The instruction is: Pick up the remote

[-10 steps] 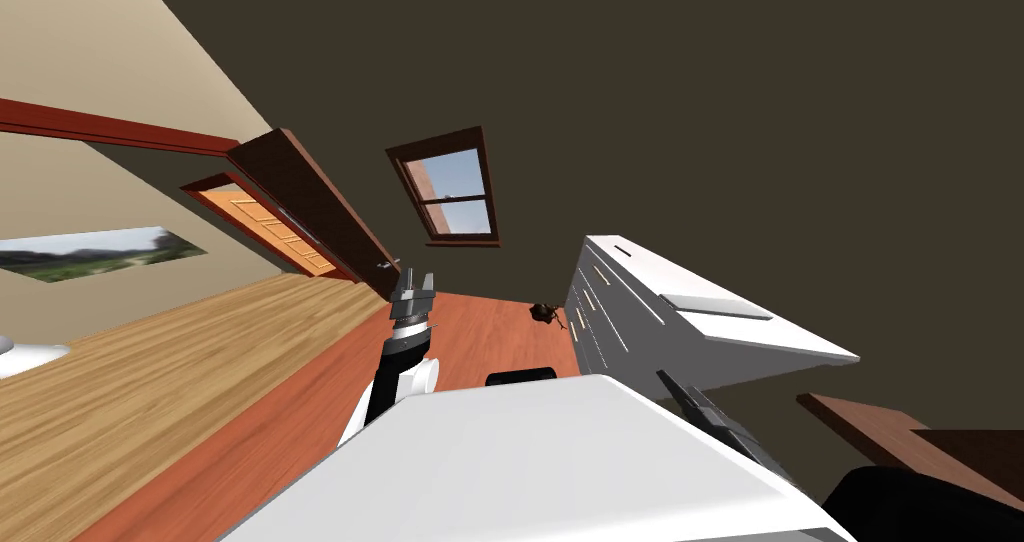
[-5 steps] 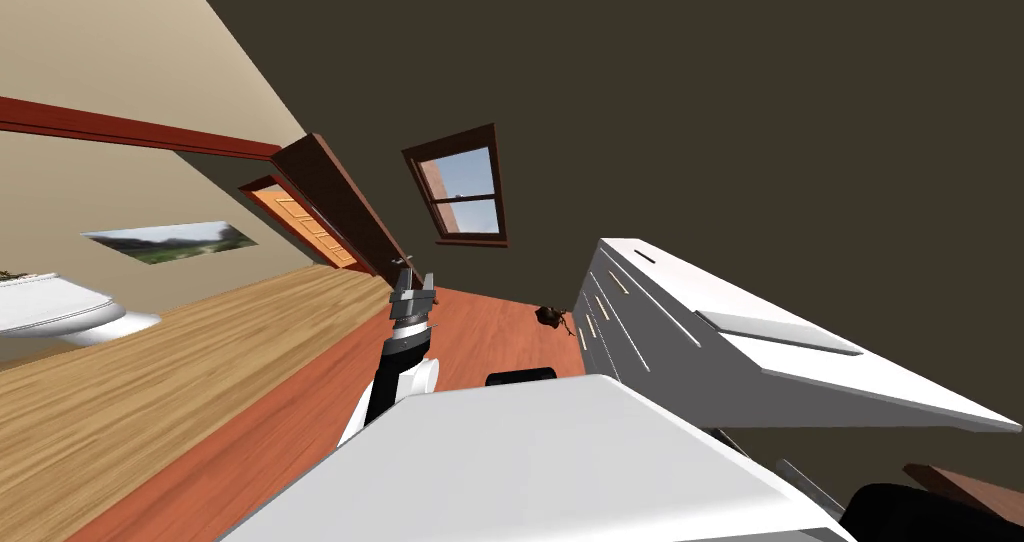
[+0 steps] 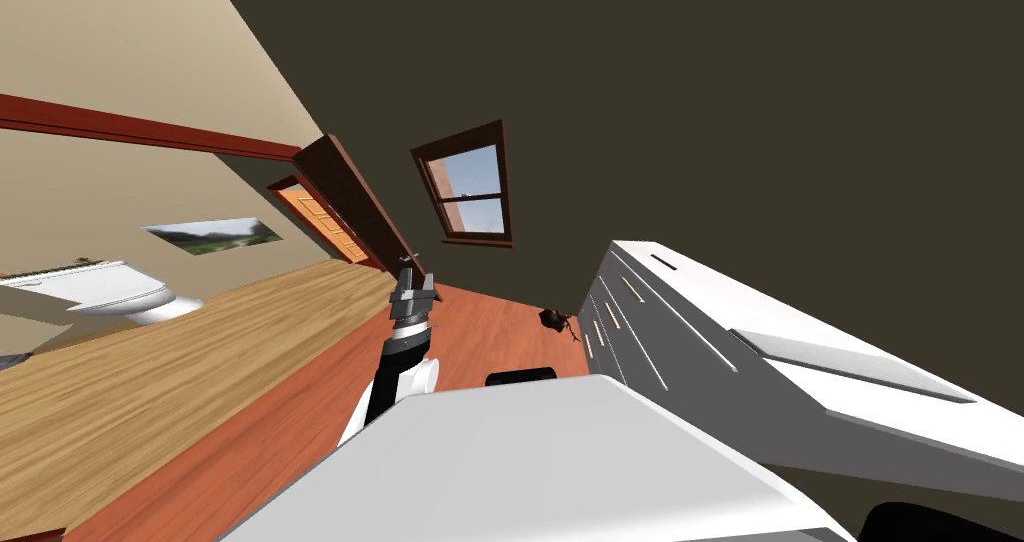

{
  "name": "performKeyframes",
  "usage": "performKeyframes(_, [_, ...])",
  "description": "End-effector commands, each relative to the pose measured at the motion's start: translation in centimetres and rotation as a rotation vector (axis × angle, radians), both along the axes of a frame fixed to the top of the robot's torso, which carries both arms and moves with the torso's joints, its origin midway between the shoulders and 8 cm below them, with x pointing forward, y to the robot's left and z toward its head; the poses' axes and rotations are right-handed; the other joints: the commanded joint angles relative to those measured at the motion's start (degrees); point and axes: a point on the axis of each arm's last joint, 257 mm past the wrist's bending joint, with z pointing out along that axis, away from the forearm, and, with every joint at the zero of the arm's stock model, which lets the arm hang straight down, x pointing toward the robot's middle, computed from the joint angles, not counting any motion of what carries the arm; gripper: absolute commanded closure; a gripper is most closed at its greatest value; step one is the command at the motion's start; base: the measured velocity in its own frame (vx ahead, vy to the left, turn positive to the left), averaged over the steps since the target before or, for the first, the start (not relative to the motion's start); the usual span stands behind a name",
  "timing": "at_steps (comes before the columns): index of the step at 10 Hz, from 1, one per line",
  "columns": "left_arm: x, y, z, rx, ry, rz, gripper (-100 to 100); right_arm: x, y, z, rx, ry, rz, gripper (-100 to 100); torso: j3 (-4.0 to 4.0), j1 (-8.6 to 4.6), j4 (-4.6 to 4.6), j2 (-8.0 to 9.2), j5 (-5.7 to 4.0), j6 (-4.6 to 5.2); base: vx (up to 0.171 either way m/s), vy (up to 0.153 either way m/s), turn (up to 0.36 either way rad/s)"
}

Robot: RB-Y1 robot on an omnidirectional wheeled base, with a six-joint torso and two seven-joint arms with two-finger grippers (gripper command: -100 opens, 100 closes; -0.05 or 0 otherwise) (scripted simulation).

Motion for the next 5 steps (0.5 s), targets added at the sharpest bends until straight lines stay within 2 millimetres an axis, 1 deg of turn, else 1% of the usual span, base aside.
performKeyframes(1, [0.0, 0.0, 0.0, 0.0, 0.0, 0.0, 0, -2.1, -0.4, 0.3, -0.034, 0.061, 0.009, -100, 0.0, 0.0, 0.0, 0.0, 0.0, 0.0, 0.047, -0.005, 0.105])
performKeyframes(2, [0.0, 0.0, 0.0, 0.0, 0.0, 0.0, 0, -4.7, -1.3, 1.1, -0.098, 0.144, 0.043, -100, -0.01, 0.01, 0.0, -0.01, -0.01, 0.03, 0.054, 0.002, 0.145])
performKeyframes(3, [0.0, 0.0, 0.0, 0.0, 0.0, 0.0, 0, -5.6, -1.3, 1.3, -0.097, 0.164, 0.036, -100, -0.03, 0.01, -0.01, -0.04, 0.0, 0.01, 0.053, -0.004, 0.082])
performKeyframes(4, [0.0, 0.0, 0.0, 0.0, 0.0, 0.0, 0, -7.8, -2.2, 2.1, -0.156, 0.24, 0.076, -100, -0.03, 0.02, -0.01, -0.04, 0.0, 0.04, 0.069, -0.007, 0.227])
performKeyframes(5, [0.0, 0.0, 0.0, 0.0, 0.0, 0.0, 0, -8.9, -2.1, 2.4, -0.154, 0.265, 0.07, -100, -0.06, -0.03, -0.02, -0.11, -0.01, -0.03, 0.056, -0.015, 0.089])
